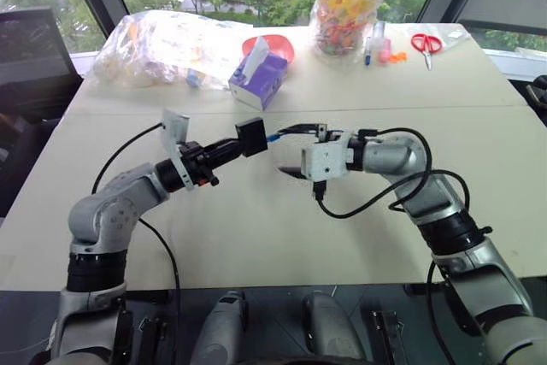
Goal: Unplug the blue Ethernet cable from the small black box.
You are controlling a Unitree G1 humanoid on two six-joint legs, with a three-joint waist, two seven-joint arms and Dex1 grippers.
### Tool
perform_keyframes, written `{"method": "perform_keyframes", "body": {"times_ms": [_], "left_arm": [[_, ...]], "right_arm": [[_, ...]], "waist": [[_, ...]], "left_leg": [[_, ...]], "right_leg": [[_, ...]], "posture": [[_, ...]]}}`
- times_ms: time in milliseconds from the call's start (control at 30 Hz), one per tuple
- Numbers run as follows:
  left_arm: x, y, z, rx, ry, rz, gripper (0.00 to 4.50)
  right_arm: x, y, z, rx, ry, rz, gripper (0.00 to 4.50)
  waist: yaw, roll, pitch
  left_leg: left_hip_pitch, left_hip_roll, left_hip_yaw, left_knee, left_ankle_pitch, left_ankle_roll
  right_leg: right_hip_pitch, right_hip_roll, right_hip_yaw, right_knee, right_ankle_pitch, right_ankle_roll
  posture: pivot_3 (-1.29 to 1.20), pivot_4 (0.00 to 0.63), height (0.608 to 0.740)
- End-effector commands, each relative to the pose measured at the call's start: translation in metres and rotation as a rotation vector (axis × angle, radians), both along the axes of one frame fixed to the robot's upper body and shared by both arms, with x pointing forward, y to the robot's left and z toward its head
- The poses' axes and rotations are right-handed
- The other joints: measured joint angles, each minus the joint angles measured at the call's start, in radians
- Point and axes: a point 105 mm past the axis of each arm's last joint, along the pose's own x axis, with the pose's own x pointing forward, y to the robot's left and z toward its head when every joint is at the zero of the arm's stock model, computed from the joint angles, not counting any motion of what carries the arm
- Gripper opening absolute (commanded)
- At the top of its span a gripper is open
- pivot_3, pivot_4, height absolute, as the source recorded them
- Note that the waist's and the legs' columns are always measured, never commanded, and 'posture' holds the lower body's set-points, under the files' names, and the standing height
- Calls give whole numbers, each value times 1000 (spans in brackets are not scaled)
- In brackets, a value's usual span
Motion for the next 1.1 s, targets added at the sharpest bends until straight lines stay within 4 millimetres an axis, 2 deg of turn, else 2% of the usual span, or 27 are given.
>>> {"method": "perform_keyframes", "body": {"times_ms": [33, 100, 167, 300, 500, 700, 1100], "left_arm": [[-16, -2, 12, 12, -81, -119, 428], [-22, -1, 16, 7, -87, -167, 428], [-26, 0, 18, 4, -87, -202, 428], [-36, 3, 21, 34, -81, -268, 428], [-36, 5, 28, 23, -91, -262, 428], [-36, 6, 31, 7, -93, -253, 428], [-36, 3, 33, 0, -100, -264, 428]], "right_arm": [[-11, -6, 33, 116, 212, 62, 3408], [-14, -12, 36, 124, 382, 87, 3408], [-14, -15, 39, 145, 473, 101, 3408], [-1, -21, 51, 254, 677, 93, 3408], [-7, -9, 47, 288, 876, 153, 3408], [-18, 0, 43, 296, 981, 199, 3408], [-28, 15, 36, 303, 1039, 222, 3408]], "waist": [[-2, 0, 0], [-2, 0, 0], [-1, 0, 0], [-2, 0, 0], [-1, 0, 0], [-2, 0, 0], [-2, 0, 0]], "left_leg": [[0, 0, 0, 0, 0, 0], [0, 0, 0, 0, 0, 0], [0, 0, 0, 0, 0, 0], [0, 1, 0, 0, 0, 0], [-4, 0, 0, 0, 0, 0], [-8, 0, 0, 0, 0, 0], [-8, 0, 0, 0, 0, 0]], "right_leg": [[0, 0, 0, 0, 0, 0], [0, 0, 0, 0, -1, -1], [0, 0, 0, 0, -2, -3], [0, 0, 0, -1, -2, -3], [-4, 0, 0, -1, 0, -1], [-9, 0, -1, 0, 0, 1], [-9, 0, -1, 0, 0, 1]], "posture": [[0, 150, 726], [0, 150, 726], [0, 150, 726], [0, 150, 726], [0, 150, 726], [0, 150, 726], [0, 150, 726]]}}
